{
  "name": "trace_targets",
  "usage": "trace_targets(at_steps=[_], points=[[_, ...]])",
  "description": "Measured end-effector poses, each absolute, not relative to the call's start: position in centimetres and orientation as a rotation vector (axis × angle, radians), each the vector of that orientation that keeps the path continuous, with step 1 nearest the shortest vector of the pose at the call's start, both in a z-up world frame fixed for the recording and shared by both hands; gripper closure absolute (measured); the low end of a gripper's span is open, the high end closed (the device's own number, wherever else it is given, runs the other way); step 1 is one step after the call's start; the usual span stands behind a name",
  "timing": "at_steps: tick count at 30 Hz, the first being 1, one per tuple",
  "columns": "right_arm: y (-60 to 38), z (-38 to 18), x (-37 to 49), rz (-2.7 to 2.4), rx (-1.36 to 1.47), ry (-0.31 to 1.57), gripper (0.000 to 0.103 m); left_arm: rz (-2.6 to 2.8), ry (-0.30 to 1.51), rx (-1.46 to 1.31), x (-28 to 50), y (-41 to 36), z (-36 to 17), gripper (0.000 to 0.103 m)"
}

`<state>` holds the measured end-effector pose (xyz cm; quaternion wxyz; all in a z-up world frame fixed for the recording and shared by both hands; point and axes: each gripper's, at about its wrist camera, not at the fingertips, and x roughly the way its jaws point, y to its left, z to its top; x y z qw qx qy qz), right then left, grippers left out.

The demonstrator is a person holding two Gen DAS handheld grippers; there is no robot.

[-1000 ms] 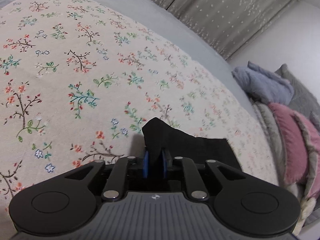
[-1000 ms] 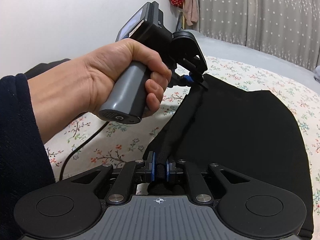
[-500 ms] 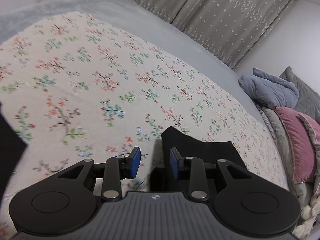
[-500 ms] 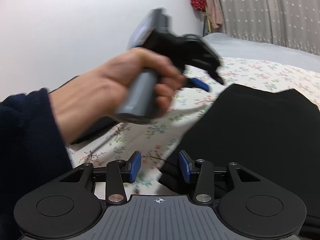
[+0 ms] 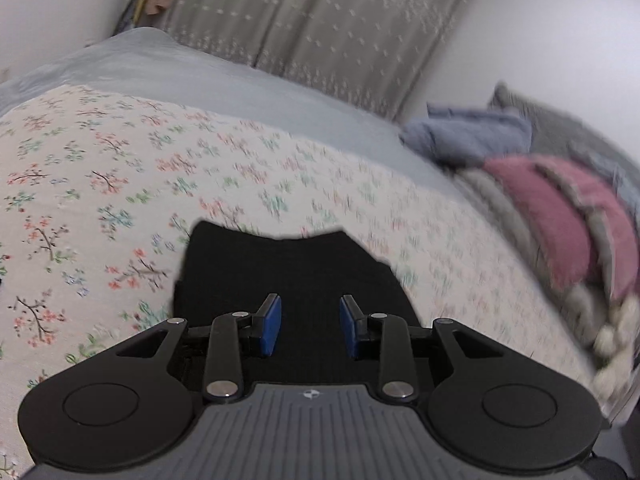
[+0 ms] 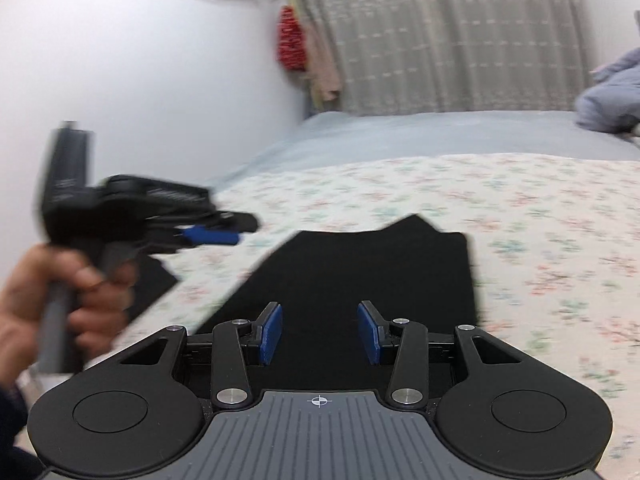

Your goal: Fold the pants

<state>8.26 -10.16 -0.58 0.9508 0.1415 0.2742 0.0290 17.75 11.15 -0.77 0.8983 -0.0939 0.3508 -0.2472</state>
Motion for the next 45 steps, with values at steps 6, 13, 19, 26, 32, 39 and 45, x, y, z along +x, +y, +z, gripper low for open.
trace_targets(at_steps=[6,13,19,26,32,39,45], points=[[-9.9,-6.0,9.7,0.029,0.242,0.721,0.061,-0.366,0.893,-0.091,18.9,10.8,-5.1,0.055],[-10.0,-7.1,9.3,0.039,0.220,0.710,0.061,-0.340,0.880,-0.082,18.2,12.0,-5.5,0.055],[-11.4,-5.9,8.7,0.037,0.255,0.674,0.061,-0.333,0.878,-0.067,17.5,11.6,-5.1,0.055],[-14.1,-6.3,10.4,-0.009,0.307,0.716,0.061,-0.327,0.878,-0.109,17.8,11.9,-4.7,0.055],[-13.4,-7.7,10.6,-0.015,0.230,0.717,0.060,-0.401,0.781,-0.098,16.2,10.9,-2.6,0.052],[-14.6,-5.9,10.7,0.017,0.286,0.671,0.061,-0.349,0.870,-0.012,16.9,9.9,-5.4,0.052],[-16.0,-4.8,14.6,0.059,0.297,0.661,0.061,-0.343,0.871,-0.009,16.8,10.5,-5.5,0.052]])
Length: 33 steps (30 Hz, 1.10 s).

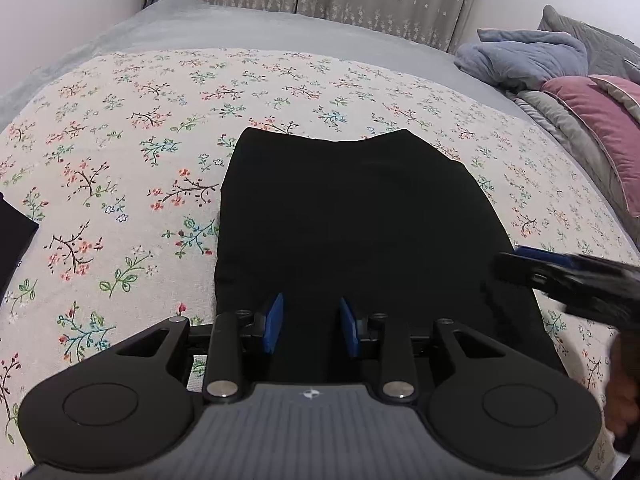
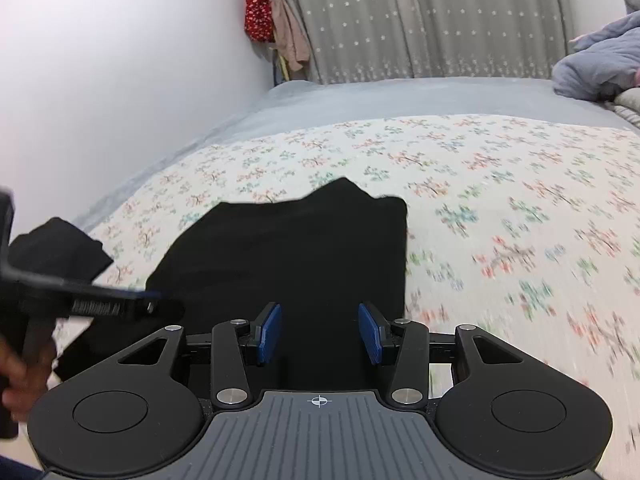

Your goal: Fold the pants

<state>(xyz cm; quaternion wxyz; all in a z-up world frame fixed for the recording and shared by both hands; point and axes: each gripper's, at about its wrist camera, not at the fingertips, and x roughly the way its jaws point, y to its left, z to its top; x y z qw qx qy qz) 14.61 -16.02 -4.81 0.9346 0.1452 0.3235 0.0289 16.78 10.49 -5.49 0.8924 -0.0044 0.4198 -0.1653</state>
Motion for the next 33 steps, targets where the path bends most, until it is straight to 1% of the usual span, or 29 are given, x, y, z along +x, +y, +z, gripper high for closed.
trace_targets(at_steps=[4,9,18,21,22,26,27,29,33], points=[[-16.9,-7.0,18.9,0.093,0.301,0.767,0.061,-0.344,0.874,-0.005,16.7,10.5,-5.5,0.052],[-17.1,-7.6,21.7,0.083,0.232,0.746,0.061,-0.349,0.875,-0.009,16.6,10.6,-5.5,0.052],[-18.5,-7.9,25.4,0.047,0.237,0.713,0.065,-0.359,0.891,-0.039,16.7,11.2,-5.4,0.052],[-18.7,-7.4,24.4,0.022,0.250,0.672,0.063,-0.367,0.899,-0.054,16.7,11.7,-5.2,0.053],[-19.1,-7.1,23.6,-0.005,0.271,0.656,0.060,-0.368,0.902,-0.059,16.7,11.8,-5.1,0.053],[-21.0,-6.7,20.3,-0.003,0.404,0.626,0.060,-0.367,0.910,-0.073,16.8,12.3,-5.1,0.053],[-21.2,-7.0,19.6,0.013,0.420,0.649,0.060,-0.366,0.912,-0.073,16.9,12.3,-5.1,0.053],[-20.5,-8.2,18.7,0.024,0.387,0.753,0.060,-0.360,0.914,-0.073,16.9,12.3,-5.1,0.053],[-19.3,-8.6,15.8,0.032,0.365,0.734,0.060,-0.348,0.913,-0.075,17.0,12.4,-5.0,0.052]])
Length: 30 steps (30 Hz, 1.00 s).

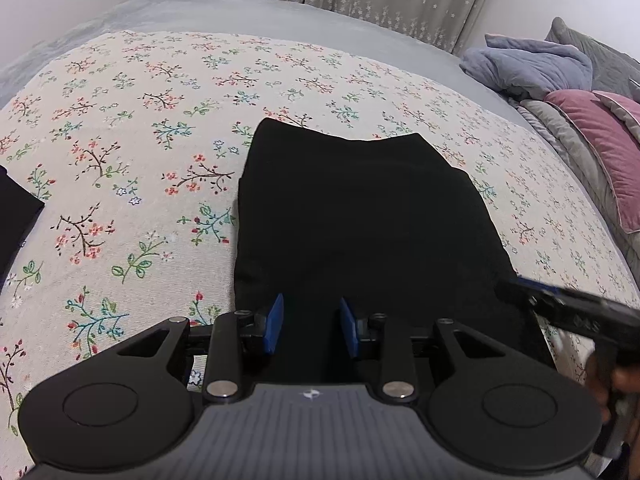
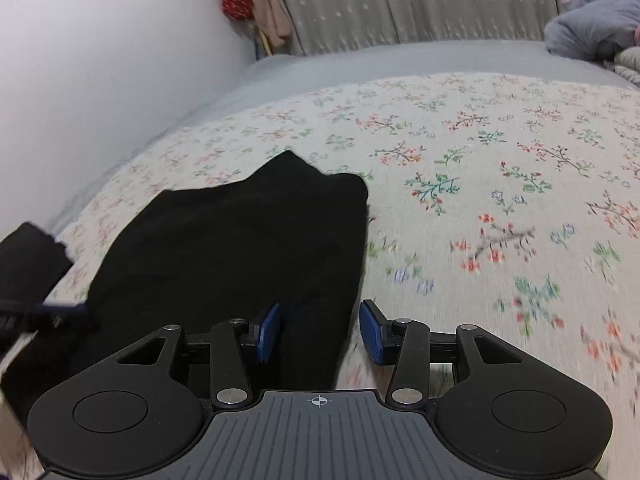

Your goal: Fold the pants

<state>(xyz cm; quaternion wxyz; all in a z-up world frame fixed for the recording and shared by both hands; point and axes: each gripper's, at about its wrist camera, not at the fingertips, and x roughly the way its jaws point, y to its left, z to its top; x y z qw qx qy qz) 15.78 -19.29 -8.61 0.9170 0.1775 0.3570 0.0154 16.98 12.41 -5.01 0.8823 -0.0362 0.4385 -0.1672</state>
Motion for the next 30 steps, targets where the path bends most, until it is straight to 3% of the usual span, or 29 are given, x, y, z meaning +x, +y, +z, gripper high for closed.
trace_targets(at_steps=[6,11,17,30], points=[[-17.8,-7.6,13.3,0.060,0.321,0.778,0.060,-0.326,0.918,-0.160,17.3,13.3,-4.7,0.051],[-18.2,-6.9,12.1,0.089,0.346,0.792,0.055,-0.313,0.860,-0.274,17.2,15.1,-3.4,0.014],[-20.2,-7.9,12.0,0.120,0.549,0.783,0.050,-0.350,0.948,-0.351,18.6,15.8,-5.4,0.001],[-23.3,-10.4,11.7,0.179,0.902,0.727,0.049,-0.424,1.010,-0.402,20.4,14.7,-7.0,0.000]])
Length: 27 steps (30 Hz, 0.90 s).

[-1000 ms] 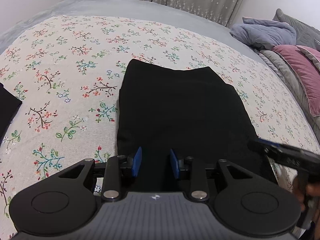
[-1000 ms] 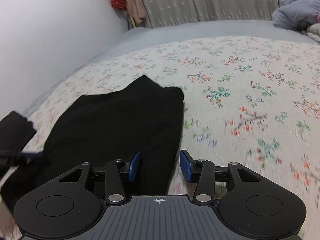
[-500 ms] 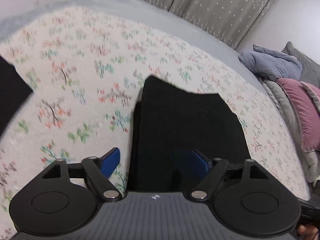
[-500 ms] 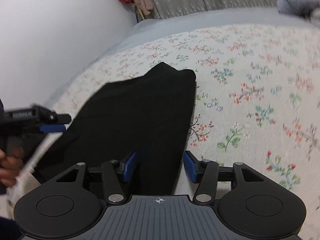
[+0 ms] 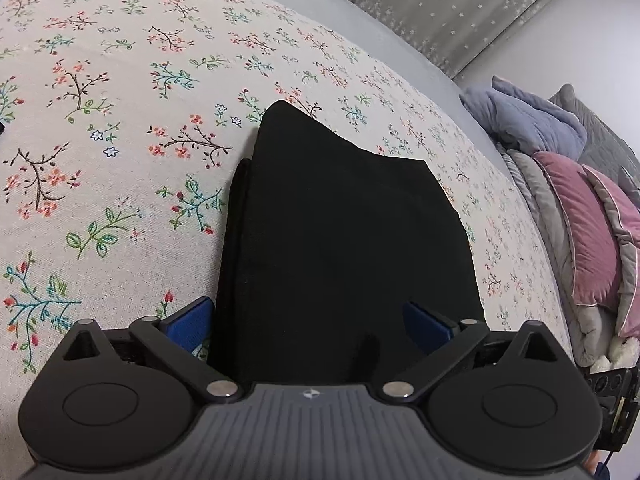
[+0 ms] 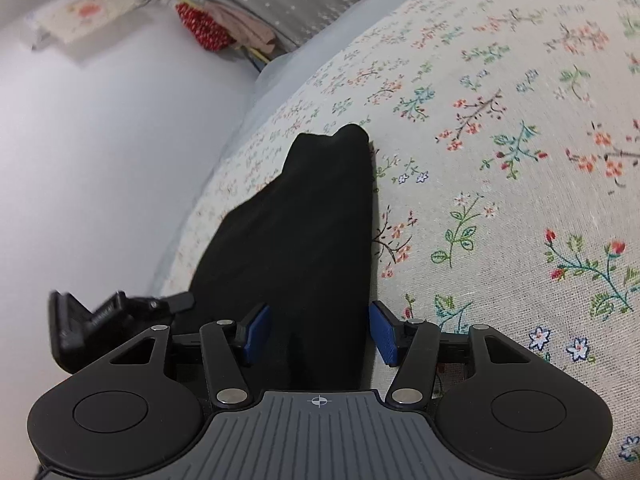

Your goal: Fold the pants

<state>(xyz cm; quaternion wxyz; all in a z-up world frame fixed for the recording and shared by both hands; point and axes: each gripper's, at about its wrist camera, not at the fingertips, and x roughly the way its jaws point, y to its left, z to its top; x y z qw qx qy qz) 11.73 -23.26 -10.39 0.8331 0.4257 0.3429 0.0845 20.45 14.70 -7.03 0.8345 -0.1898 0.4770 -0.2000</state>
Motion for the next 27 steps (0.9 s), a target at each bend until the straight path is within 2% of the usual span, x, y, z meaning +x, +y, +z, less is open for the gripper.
trace_targets(at_steps=[8,15,16,17,18,20,25,27], points=[[-23.0,-10.9,12.5,0.196,0.929,0.706,0.049,-0.444,1.019,-0.481,21.4,15.2,-7.4,0.000],[-22.3,-11.5,13.5,0.184,0.944,0.672,0.052,-0.456,0.999,-0.423,21.5,13.6,-7.7,0.002],[-22.1,-11.4,13.7,0.169,0.934,0.680,0.059,-0.436,0.997,-0.402,21.5,13.3,-7.6,0.017],[-21.9,-11.4,13.9,0.153,0.918,0.694,0.071,-0.412,0.999,-0.388,21.5,13.0,-7.5,0.035],[-21.8,-11.4,14.2,0.145,0.902,0.709,0.078,-0.405,1.006,-0.403,21.5,13.0,-7.6,0.041],[-21.6,-11.1,14.6,0.144,0.862,0.721,0.083,-0.395,1.007,-0.446,21.5,13.3,-7.6,0.055],[-21.4,-7.1,14.7,0.182,0.652,0.719,0.091,-0.410,0.972,-0.446,20.6,11.0,-6.2,0.060],[-21.8,-5.2,14.7,0.181,0.565,0.715,0.091,-0.436,0.964,-0.451,20.1,9.1,-5.8,0.061]])
